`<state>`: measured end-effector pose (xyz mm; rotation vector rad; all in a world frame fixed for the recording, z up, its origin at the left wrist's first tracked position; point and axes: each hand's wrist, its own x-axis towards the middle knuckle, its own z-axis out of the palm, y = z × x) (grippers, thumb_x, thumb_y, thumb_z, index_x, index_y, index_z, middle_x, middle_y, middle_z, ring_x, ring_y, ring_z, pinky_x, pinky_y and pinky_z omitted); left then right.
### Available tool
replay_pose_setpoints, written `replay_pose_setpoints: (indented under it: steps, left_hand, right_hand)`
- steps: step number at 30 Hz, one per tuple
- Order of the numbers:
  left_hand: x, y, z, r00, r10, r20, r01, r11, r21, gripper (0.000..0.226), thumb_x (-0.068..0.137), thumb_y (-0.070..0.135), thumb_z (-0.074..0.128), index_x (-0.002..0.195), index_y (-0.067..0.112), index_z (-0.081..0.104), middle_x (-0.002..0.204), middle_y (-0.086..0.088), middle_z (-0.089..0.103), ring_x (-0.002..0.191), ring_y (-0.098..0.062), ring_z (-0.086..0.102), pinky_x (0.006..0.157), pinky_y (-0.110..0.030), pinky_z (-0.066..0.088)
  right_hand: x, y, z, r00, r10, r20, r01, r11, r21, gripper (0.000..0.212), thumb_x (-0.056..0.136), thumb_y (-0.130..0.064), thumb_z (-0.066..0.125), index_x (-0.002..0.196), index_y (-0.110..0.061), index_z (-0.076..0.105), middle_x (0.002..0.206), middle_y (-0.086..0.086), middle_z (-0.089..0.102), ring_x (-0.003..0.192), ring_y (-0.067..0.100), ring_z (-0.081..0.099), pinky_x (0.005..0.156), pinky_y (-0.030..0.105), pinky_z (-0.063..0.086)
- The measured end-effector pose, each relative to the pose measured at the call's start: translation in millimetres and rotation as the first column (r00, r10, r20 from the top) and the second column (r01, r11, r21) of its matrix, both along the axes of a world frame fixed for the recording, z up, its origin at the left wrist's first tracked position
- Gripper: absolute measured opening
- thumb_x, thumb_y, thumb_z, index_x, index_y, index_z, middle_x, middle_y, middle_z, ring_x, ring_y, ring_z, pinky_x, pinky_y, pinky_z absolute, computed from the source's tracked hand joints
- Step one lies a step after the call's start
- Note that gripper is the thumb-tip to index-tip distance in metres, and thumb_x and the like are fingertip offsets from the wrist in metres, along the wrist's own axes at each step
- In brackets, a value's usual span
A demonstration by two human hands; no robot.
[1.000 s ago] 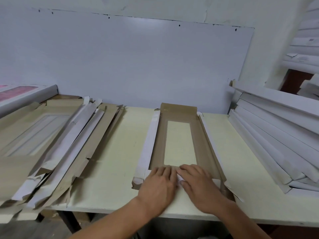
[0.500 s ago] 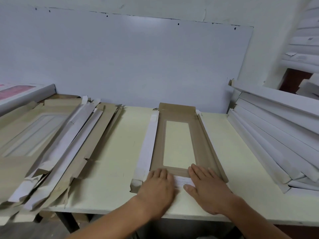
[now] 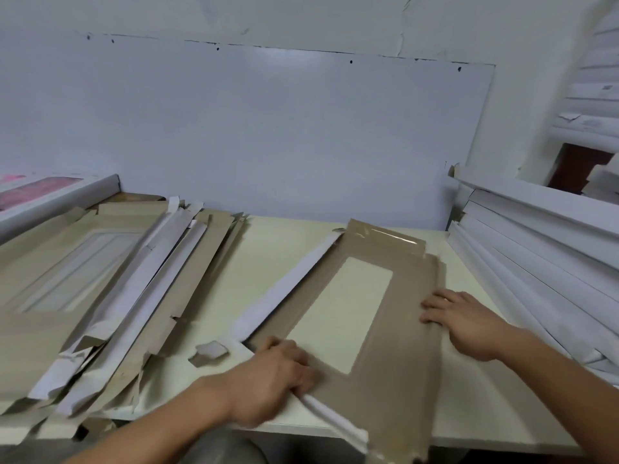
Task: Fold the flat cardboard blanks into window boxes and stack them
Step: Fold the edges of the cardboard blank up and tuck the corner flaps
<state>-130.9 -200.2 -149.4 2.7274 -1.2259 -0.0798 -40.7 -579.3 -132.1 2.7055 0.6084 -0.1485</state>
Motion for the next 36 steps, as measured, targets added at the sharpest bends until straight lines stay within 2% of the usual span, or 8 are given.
replay_pose_setpoints:
  steps: [5,10,18,25,27,29,32,36]
  left_hand:
    - [21.4,63.8,17.7,0.968,0.219,0.121,-0.235,0.963,0.135,0.012,0.085,0.015,0.049,0.085,0.025,0.056,0.110,0.010,0.048,0.108,-0.010,0.036,0.092,-0.033,0.031]
    - [24.4,76.9,43.9,0.775,0.524,0.353,-0.544,0.838,-0.049,0.055,0.082,0.000,0.050,0.131,0.023,0.056,0.142,-0.005,0.044,0.129,-0.028,0.039,0.097,-0.040,0.040]
    - [-42.8,-11.3,41.5,0.846,0.370,0.384,-0.125,0.837,-0.532,0.028,0.086,0.021,0.058,0.114,0.016,0.060,0.109,-0.002,0.060,0.093,-0.021,0.061,0.073,-0.029,0.051]
    - [-85.0,-70.5,2.2,0.975,0.133,0.179,-0.125,0.991,-0.056,0.029,0.097,0.037,0.041,0.105,0.050,0.065,0.106,0.032,0.061,0.096,0.013,0.058,0.074,-0.006,0.047]
    - [-86.8,-66.4,5.1,0.925,0.182,0.333,-0.195,0.981,0.006,0.085,0.094,-0.021,0.036,0.124,0.057,0.050,0.119,0.042,0.053,0.110,0.023,0.049,0.088,-0.001,0.042]
    - [-76.4,-58.2,-4.0,0.807,-0.022,0.590,-0.112,0.975,0.190,0.123,0.050,-0.048,0.042,0.128,0.047,0.050,0.123,0.033,0.057,0.112,0.014,0.056,0.089,-0.010,0.049]
    - [-66.4,-72.3,-18.6,0.874,0.143,0.465,-0.184,0.982,0.042,0.035,0.080,0.007,0.059,0.096,0.033,0.075,0.093,0.014,0.073,0.087,-0.007,0.071,0.086,-0.031,0.057]
    - [-52.5,-58.2,-34.7,0.883,0.217,0.416,-0.218,0.975,-0.045,0.004,0.062,0.028,0.064,0.062,0.024,0.066,0.061,0.007,0.062,0.055,-0.015,0.060,0.064,-0.021,0.054]
  right_hand:
    - [-16.8,12.8,13.8,0.996,-0.026,-0.090,0.017,0.995,-0.096,0.002,0.090,-0.031,0.047,0.087,-0.031,0.047,0.091,-0.010,0.049,0.091,0.014,0.045,0.081,0.031,0.040]
    - [-47.5,53.8,17.7,0.945,-0.057,-0.323,0.054,0.998,-0.017,0.016,0.087,-0.028,0.045,0.072,-0.030,0.040,0.077,-0.010,0.044,0.080,0.017,0.049,0.070,0.032,0.040]
    - [-39.9,135.7,10.6,0.862,0.038,-0.506,0.087,0.971,0.221,0.016,0.079,-0.019,0.047,0.070,-0.007,0.048,0.074,0.016,0.059,0.062,0.027,0.051,0.055,0.033,0.037]
    - [-11.1,192.6,-5.8,0.806,-0.074,-0.587,0.411,0.784,0.465,0.013,0.078,-0.020,0.058,0.072,-0.012,0.049,0.046,0.003,0.054,0.038,0.018,0.053,0.043,0.020,0.035]
    - [-4.5,204.4,-12.1,0.779,-0.099,-0.619,0.527,0.638,0.561,0.013,0.081,-0.017,0.057,0.074,-0.011,0.048,0.050,0.004,0.052,0.035,0.017,0.050,0.047,0.022,0.037]
    - [0.7,213.5,-17.0,0.772,-0.064,-0.632,0.589,0.444,0.675,0.013,0.089,-0.020,0.057,0.082,-0.009,0.055,0.060,0.005,0.056,0.041,0.016,0.052,0.052,0.027,0.044]
    - [9.1,216.8,-18.7,0.669,0.135,-0.731,0.718,0.139,0.682,0.039,0.099,-0.041,0.054,0.123,-0.011,0.056,0.094,0.010,0.068,0.075,0.021,0.070,0.064,0.030,0.058]
    - [4.9,185.2,-17.3,0.818,0.092,-0.568,0.498,0.381,0.779,0.042,0.100,-0.049,0.046,0.110,-0.012,0.065,0.100,-0.003,0.070,0.088,0.013,0.067,0.078,0.031,0.054]
